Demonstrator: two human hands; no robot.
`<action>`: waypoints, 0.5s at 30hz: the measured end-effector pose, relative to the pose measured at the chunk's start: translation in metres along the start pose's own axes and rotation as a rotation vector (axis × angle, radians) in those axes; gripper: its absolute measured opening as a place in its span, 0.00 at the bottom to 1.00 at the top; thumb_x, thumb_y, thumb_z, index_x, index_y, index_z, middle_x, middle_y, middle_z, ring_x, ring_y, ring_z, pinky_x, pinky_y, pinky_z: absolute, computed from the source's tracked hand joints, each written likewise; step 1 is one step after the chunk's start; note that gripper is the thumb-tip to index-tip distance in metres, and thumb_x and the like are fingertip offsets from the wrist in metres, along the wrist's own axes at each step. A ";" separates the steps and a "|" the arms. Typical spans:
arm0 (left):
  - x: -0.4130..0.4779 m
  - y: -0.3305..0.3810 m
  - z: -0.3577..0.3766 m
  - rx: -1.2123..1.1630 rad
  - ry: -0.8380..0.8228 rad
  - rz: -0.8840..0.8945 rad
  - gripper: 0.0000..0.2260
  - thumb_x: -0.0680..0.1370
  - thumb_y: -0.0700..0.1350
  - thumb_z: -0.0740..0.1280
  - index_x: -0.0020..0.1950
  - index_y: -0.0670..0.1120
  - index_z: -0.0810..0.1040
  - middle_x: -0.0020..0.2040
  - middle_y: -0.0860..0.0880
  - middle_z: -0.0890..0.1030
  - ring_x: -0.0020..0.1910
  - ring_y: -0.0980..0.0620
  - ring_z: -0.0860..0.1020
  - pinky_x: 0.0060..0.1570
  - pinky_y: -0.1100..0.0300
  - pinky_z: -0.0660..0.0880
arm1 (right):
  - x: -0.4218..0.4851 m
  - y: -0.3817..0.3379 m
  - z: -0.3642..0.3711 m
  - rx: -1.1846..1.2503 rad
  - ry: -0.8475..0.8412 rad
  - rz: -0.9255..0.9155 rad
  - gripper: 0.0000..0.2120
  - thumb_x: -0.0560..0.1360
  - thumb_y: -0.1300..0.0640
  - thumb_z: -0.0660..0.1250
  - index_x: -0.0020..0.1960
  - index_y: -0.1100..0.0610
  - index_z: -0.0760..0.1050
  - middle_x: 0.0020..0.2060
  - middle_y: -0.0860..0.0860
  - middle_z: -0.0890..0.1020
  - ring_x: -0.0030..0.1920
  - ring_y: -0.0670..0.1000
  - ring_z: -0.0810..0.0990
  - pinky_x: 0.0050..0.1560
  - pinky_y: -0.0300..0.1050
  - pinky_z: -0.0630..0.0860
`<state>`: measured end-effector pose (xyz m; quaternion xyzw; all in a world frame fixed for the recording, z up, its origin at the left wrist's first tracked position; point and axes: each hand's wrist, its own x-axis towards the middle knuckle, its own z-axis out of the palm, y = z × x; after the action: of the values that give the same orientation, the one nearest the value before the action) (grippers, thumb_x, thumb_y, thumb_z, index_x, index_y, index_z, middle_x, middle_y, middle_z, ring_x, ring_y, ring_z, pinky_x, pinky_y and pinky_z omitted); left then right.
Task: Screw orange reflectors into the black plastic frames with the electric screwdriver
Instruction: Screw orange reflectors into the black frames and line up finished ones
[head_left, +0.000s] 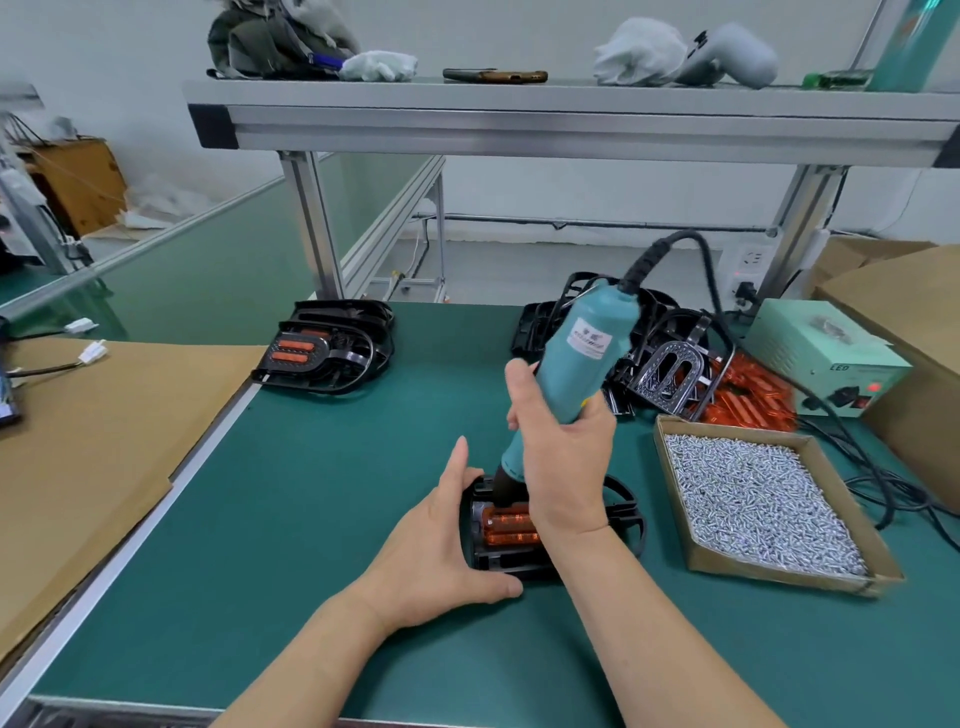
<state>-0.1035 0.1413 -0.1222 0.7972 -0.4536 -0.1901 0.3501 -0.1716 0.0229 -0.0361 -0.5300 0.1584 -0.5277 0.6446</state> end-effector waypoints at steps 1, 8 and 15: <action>0.000 0.000 0.000 0.000 0.007 -0.011 0.64 0.58 0.67 0.77 0.75 0.67 0.30 0.73 0.70 0.62 0.69 0.68 0.66 0.61 0.75 0.61 | 0.004 -0.004 -0.002 0.025 0.019 -0.007 0.09 0.72 0.54 0.75 0.38 0.51 0.77 0.29 0.49 0.76 0.30 0.47 0.72 0.34 0.38 0.73; -0.002 -0.001 0.002 -0.018 0.023 -0.010 0.63 0.58 0.67 0.78 0.75 0.69 0.31 0.75 0.67 0.61 0.71 0.66 0.66 0.64 0.72 0.61 | 0.030 -0.019 -0.031 0.099 0.242 0.049 0.11 0.73 0.50 0.74 0.45 0.54 0.74 0.27 0.47 0.77 0.28 0.44 0.74 0.32 0.38 0.74; -0.002 -0.003 0.001 -0.006 0.021 -0.007 0.63 0.57 0.68 0.77 0.74 0.71 0.30 0.73 0.70 0.61 0.69 0.67 0.66 0.63 0.69 0.61 | 0.052 -0.020 -0.084 0.157 0.533 0.150 0.15 0.79 0.42 0.67 0.53 0.54 0.70 0.30 0.44 0.79 0.33 0.44 0.78 0.40 0.42 0.79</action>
<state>-0.1037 0.1436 -0.1249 0.7997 -0.4466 -0.1843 0.3563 -0.2256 -0.0619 -0.0335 -0.3079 0.3195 -0.6098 0.6567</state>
